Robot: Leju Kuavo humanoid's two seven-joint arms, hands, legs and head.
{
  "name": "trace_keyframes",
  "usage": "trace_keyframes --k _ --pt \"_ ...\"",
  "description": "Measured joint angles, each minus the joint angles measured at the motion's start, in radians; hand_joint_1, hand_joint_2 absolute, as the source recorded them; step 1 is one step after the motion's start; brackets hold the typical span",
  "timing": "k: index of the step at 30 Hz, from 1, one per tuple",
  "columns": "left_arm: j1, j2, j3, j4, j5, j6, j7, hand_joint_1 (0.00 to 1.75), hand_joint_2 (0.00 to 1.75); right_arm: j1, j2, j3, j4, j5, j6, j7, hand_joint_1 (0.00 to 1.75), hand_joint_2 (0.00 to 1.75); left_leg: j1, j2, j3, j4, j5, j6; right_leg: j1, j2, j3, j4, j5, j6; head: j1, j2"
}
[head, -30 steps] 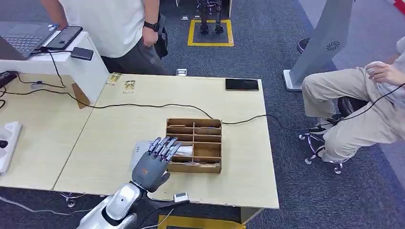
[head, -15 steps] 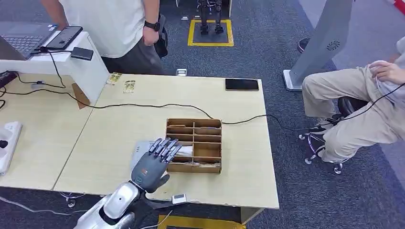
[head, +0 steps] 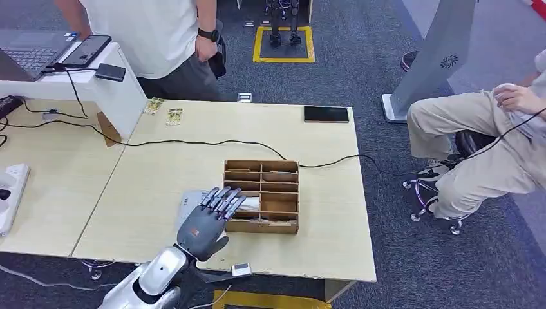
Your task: Pass the card to the sensor for recognition and then transmit it.
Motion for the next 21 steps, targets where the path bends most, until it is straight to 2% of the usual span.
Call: trace_keyframes --k 2,3,4,5,6,21 --pt "0.0 0.0 -0.003 0.0 0.005 -0.001 -0.004 0.14 1.75 0.0 0.0 0.0 0.0 0.006 0.0 0.0 0.0 1.75 0.0 0.0 0.0 0.0 0.0 0.0 0.0 0.0 0.0 0.0 0.0 0.0 0.0 0.0" --pt "0.0 0.0 -0.005 0.0 0.005 -0.002 -0.005 1.31 1.75 0.0 0.0 0.0 0.0 0.008 0.0 0.0 0.0 1.75 0.0 0.0 0.0 0.0 0.0 0.0 0.0 0.0 0.0 0.0 0.0 0.0 0.0 0.0" --pt "0.0 0.0 -0.005 0.0 0.01 -0.005 -0.006 1.54 1.75 0.0 0.0 0.0 0.0 0.01 0.0 0.0 0.0 1.75 0.0 0.0 0.0 0.0 0.0 0.0 0.0 0.0 0.0 0.0 0.0 0.0 0.0 0.0" --pt "0.0 0.0 -0.005 0.0 0.013 -0.009 -0.007 1.54 1.75 0.0 0.0 0.0 0.0 0.01 0.0 0.0 0.0 1.75 0.0 0.0 0.0 0.0 0.0 0.0 0.0 0.0 0.0 0.0 0.0 0.0 0.0 0.0" --pt "0.0 0.0 -0.007 0.0 0.019 -0.014 -0.011 1.75 1.75 0.0 0.0 0.0 0.0 0.01 0.0 0.0 0.0 1.75 0.0 0.0 0.0 0.0 0.0 0.0 0.0 0.0 0.0 0.0 0.0 0.0 0.0 0.0" --pt "-0.029 -0.007 -0.059 0.038 0.044 -0.066 -0.023 1.75 1.75 -0.004 0.0 0.0 0.001 0.015 -0.009 0.0 0.0 1.75 0.0 0.0 0.0 0.0 0.0 0.0 0.0 0.0 0.0 0.0 0.0 0.0 0.0 0.0"
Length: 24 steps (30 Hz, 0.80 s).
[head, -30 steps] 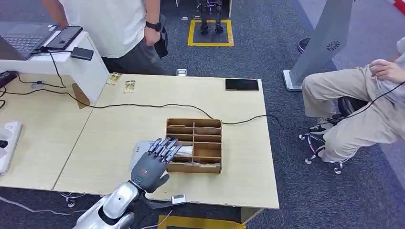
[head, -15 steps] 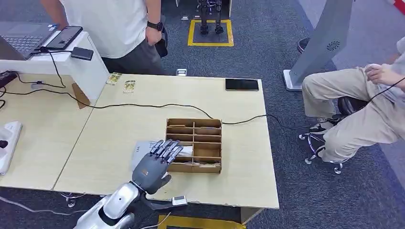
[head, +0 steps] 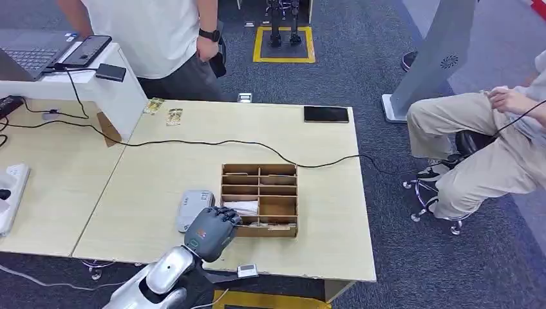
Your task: Pass the card to the sensor for recognition and then transmit it.
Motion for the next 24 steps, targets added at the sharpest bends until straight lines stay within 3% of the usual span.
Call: trace_keyframes --k 8,14,20,24 --pt "-0.01 0.0 -0.016 0.009 0.012 0.006 -0.002 1.75 1.75 -0.001 0.0 0.003 0.005 0.014 -0.005 -0.003 0.0 1.75 0.0 0.0 0.0 0.0 0.0 0.0 0.0 0.0 0.001 0.0 0.0 0.0 0.0 0.0" --pt "-0.007 0.0 -0.016 0.014 0.01 0.056 -0.01 1.75 1.75 0.0 0.0 0.006 0.005 0.017 -0.004 -0.005 0.0 1.75 0.0 0.0 0.0 0.0 0.0 0.0 0.0 0.0 0.001 0.0 0.0 0.0 0.0 0.0" --pt "0.014 0.002 -0.016 0.013 0.025 0.167 -0.039 1.75 1.75 0.0 0.0 0.007 0.006 0.017 -0.004 -0.017 0.0 1.75 0.0 0.0 0.0 0.0 0.0 0.0 0.0 0.0 0.0 0.0 0.0 0.0 0.0 0.0" --pt "0.037 0.0 -0.003 -0.03 0.097 0.278 -0.113 1.75 1.75 0.0 0.0 0.007 0.006 0.017 -0.003 -0.02 0.0 1.75 0.0 0.0 0.0 0.0 0.0 0.0 0.0 0.0 0.0 0.0 0.0 0.0 0.0 0.0"
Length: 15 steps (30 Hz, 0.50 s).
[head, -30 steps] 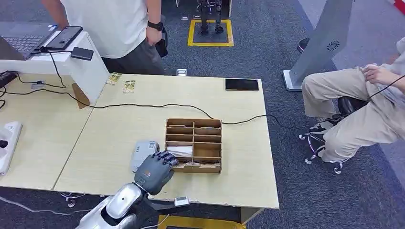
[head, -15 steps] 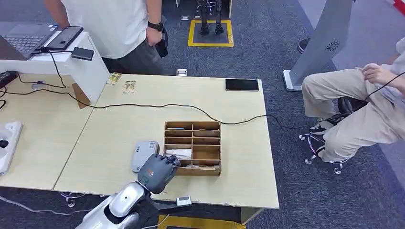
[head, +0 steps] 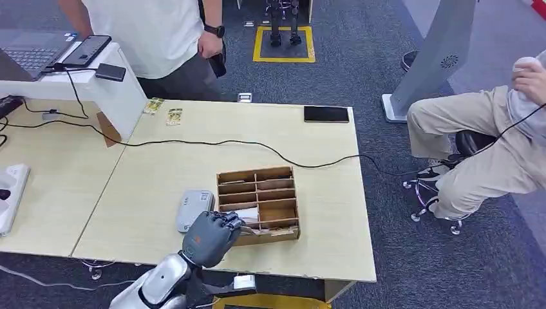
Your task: Pass the card to the sensor for recognition and then transmit it.
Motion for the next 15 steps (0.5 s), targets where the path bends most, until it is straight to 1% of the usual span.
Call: trace_keyframes --k 2,7,12,15 --pt "0.009 -0.001 0.009 -0.027 0.031 0.035 -0.034 1.75 1.75 0.0 0.0 0.0 0.0 0.0 0.0 -0.002 0.0 1.75 0.0 0.0 0.0 0.0 0.0 0.0 0.0 0.0 0.0 0.0 0.0 0.0 0.0 0.0" --pt "0.023 -0.011 0.041 -0.106 0.099 0.098 -0.112 1.75 1.75 0.0 0.0 -0.001 0.0 0.0 -0.002 -0.01 0.0 1.75 0.0 0.0 0.0 0.0 0.0 0.0 0.0 0.0 0.0 0.0 0.0 0.0 0.0 0.0" --pt "0.027 -0.026 0.08 -0.163 0.146 0.121 -0.169 1.75 1.75 0.0 0.0 -0.005 0.003 0.0 -0.008 -0.015 0.0 1.75 0.0 0.0 0.0 0.0 0.0 0.0 0.0 0.0 0.0 0.0 0.0 0.0 0.0 0.0" --pt "0.027 -0.055 0.114 -0.184 0.239 0.122 -0.215 1.75 1.75 0.0 0.0 -0.008 0.007 0.0 -0.022 -0.014 0.0 1.75 0.0 0.0 0.0 0.0 0.0 0.0 0.0 0.0 0.0 0.0 0.0 0.0 0.0 0.0"
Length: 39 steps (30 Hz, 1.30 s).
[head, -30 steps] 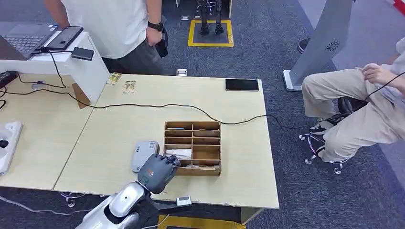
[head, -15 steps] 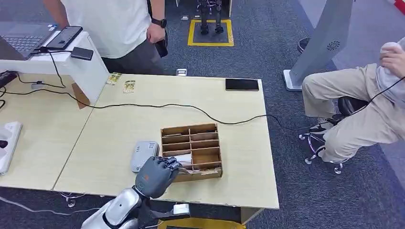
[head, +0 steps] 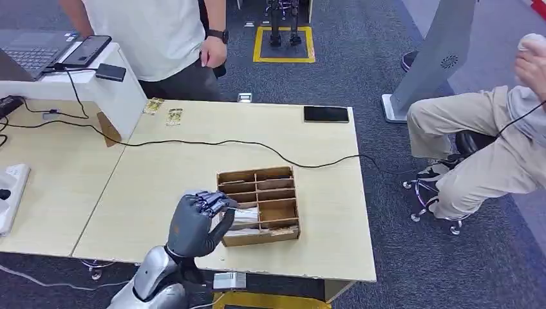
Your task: Pass the card to the sensor for recognition and then transmit it.
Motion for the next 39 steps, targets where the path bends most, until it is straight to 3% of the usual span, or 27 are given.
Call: trace_keyframes --k 4,7,9,17,24,30,31,32,33,39 --pt "-0.013 -0.039 0.031 -0.013 0.144 -0.009 -0.032 1.75 1.75 0.0 0.0 -0.001 0.006 0.0 -0.018 -0.002 0.0 1.75 0.0 0.0 0.0 0.0 0.0 0.0 0.0 0.0 0.0 0.0 0.0 0.0 0.0 0.0" --pt "-0.027 -0.06 0.044 -0.018 0.173 -0.018 -0.039 1.68 1.75 0.0 0.0 -0.002 0.01 0.0 -0.02 -0.003 0.0 1.75 0.0 0.0 0.0 0.0 0.0 0.0 0.0 0.0 0.0 0.0 0.0 0.0 0.0 0.0" --pt "-0.038 -0.076 0.053 -0.018 0.238 -0.04 -0.041 1.75 1.75 0.0 0.0 -0.002 0.012 0.0 -0.031 -0.005 0.0 1.75 0.0 0.0 0.0 0.0 0.0 0.0 0.0 0.0 0.0 0.0 0.0 0.0 0.0 0.0" --pt "-0.193 -0.181 0.12 0.06 0.527 -0.106 0.036 1.75 1.75 -0.003 0.0 -0.001 0.033 0.0 -0.069 -0.006 0.0 1.75 0.0 -0.001 0.0 0.0 0.001 -0.001 0.0 0.0 0.0 0.0 0.001 0.0 0.0 0.0" --pt "-0.34 -0.227 0.168 0.224 0.593 -0.09 0.089 1.75 1.75 -0.008 -0.009 0.001 0.079 -0.005 -0.1 -0.008 0.0 1.75 0.0 -0.001 0.0 0.0 0.002 -0.001 0.0 0.0 0.0 0.0 0.001 0.0 0.0 0.0" --pt "-0.429 -0.239 0.187 0.349 0.56 -0.052 0.123 1.75 1.75 -0.015 -0.02 0.006 0.126 -0.007 -0.123 -0.014 0.0 1.75 0.0 -0.001 0.0 0.0 0.002 -0.001 0.0 0.0 0.0 0.0 0.001 0.0 0.0 0.0" --pt "-0.443 -0.241 0.191 0.371 0.551 -0.047 0.131 1.47 1.75 -0.016 -0.022 0.009 0.134 -0.008 -0.127 -0.016 0.0 1.75 0.0 -0.001 0.0 0.0 0.002 -0.001 0.0 0.0 0.0 0.0 0.001 0.0 0.0 0.0" --pt "-0.453 -0.243 0.193 0.388 0.546 -0.043 0.135 0.38 1.75 -0.018 -0.024 0.011 0.141 -0.009 -0.129 -0.016 0.0 1.75 0.0 0.0 0.0 0.0 0.002 -0.001 0.0 0.0 0.0 0.0 0.001 0.0 0.0 0.0" --pt "-0.463 -0.244 0.195 0.405 0.541 -0.04 0.139 0.0 1.75 -0.019 -0.025 0.012 0.148 -0.013 -0.131 -0.016 0.0 1.75 0.0 0.0 0.0 0.0 0.002 -0.001 0.0 0.0 0.0 0.0 0.001 0.0 0.0 0.0" --pt "-0.483 -0.253 0.211 0.46 0.557 -0.034 0.123 0.0 1.75 -0.023 -0.031 0.021 0.173 -0.019 -0.143 -0.015 0.0 1.75 0.0 0.0 0.0 0.0 0.002 -0.001 0.0 0.0 0.0 0.0 0.001 0.0 0.0 0.0"
